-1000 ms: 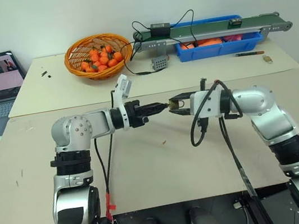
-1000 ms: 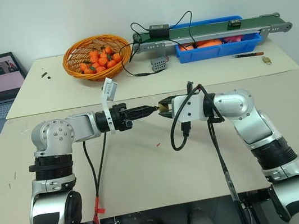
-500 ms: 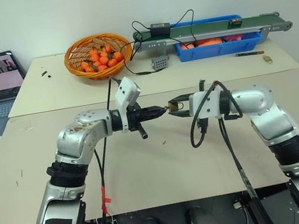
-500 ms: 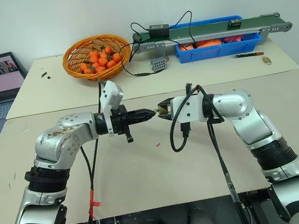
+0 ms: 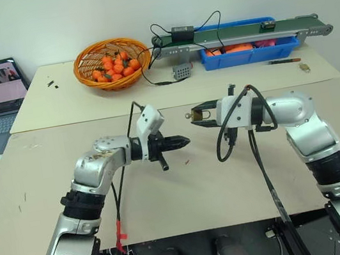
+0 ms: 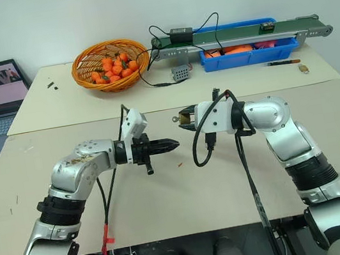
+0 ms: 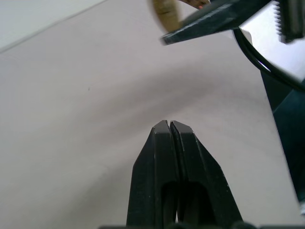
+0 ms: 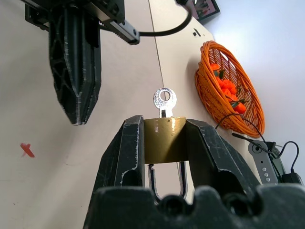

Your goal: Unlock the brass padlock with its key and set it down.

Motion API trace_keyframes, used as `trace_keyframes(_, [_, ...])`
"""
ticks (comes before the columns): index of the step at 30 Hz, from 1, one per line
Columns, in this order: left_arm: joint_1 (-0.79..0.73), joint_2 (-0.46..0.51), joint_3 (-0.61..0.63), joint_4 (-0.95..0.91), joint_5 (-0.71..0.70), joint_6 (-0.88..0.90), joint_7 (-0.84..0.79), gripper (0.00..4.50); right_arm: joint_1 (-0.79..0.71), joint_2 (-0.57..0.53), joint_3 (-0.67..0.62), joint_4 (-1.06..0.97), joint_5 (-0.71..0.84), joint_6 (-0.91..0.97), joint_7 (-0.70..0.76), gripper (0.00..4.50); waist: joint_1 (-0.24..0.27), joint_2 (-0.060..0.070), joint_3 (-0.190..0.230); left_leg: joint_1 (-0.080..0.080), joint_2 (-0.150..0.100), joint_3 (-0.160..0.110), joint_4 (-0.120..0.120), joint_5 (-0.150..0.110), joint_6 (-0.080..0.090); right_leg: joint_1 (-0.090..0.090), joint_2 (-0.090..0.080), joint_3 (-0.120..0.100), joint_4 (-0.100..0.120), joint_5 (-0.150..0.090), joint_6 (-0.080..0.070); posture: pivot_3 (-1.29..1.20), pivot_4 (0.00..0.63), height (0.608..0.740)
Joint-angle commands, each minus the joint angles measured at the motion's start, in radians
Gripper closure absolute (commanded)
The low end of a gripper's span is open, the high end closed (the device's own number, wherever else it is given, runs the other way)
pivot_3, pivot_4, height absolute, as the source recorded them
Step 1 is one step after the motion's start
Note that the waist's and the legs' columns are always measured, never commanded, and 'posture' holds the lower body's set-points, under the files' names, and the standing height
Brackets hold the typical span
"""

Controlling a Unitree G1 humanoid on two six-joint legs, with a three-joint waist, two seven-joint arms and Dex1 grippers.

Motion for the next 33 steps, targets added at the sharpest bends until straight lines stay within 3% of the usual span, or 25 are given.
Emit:
trace_keyframes(1, [-0.051,-0.033,0.133,-0.002,-0.108,0.157,0.079,4.44,-0.02,-0.014,-0.035,-0.025,0.011,-0.009,-0.015,3.6,0.0,0.0,0.0,0.0,0.0,0.0,0.0,0.0,0.0,0.0,0.0,0.0,0.0,0.0,0.0,0.0,0.15,0.74])
trace_keyframes(2, [-0.06,-0.044,0.168,0.006,-0.135,0.206,0.104,3.91,-0.02,-0.016,-0.036,-0.021,0.01,-0.012,-0.015,3.6,0.0,0.0,0.0,0.0,0.0,0.0,0.0,0.0,0.0,0.0,0.0,0.0,0.0,0.0,0.0,0.0,0.15,0.74])
trace_keyframes(3, [-0.067,-0.052,0.192,0.009,-0.154,0.241,0.122,3.73,-0.02,-0.018,-0.037,-0.018,0.01,-0.013,-0.014,3.6,0.0,0.0,0.0,0.0,0.0,0.0,0.0,0.0,0.0,0.0,0.0,0.0,0.0,0.0,0.0,0.0,0.15,0.74])
trace_keyframes(7, [-0.077,-0.086,0.287,0.003,-0.233,0.352,0.187,2.25,-0.028,-0.022,-0.046,0.006,0.017,-0.016,-0.016,3.6,0.0,0.0,0.0,0.0,0.0,0.0,0.0,0.0,0.0,0.0,-0.001,0.0,0.0,0.0,0.0,0.0,0.15,0.74])
trace_keyframes(11, [-0.074,-0.076,0.294,-0.027,-0.27,0.404,0.194,0.59,-0.03,-0.025,-0.049,0.029,0.016,-0.03,-0.015,3.6,0.0,0.0,0.0,0.0,0.0,0.0,0.0,0.0,0.0,0.0,-0.001,0.0,0.0,0.0,0.0,0.0,0.15,0.74])
trace_keyframes(12, [-0.074,-0.077,0.299,-0.028,-0.275,0.406,0.198,0.35,-0.03,-0.025,-0.049,0.033,0.015,-0.034,-0.016,3.6,0.0,0.0,0.0,0.0,0.0,0.0,0.0,0.0,0.0,0.0,-0.001,0.0,0.0,0.0,0.0,0.0,0.15,0.74])
trace_keyframes(33, [-0.158,-0.169,0.346,0.054,-0.292,0.38,0.339,0.35,-0.023,0.014,-0.026,-0.063,0.035,0.019,-0.013,3.6,0.0,0.0,0.0,0.0,0.0,0.0,0.0,0.0,0.0,0.0,-0.002,0.0,0.0,0.0,0.0,0.0,0.15,0.74])
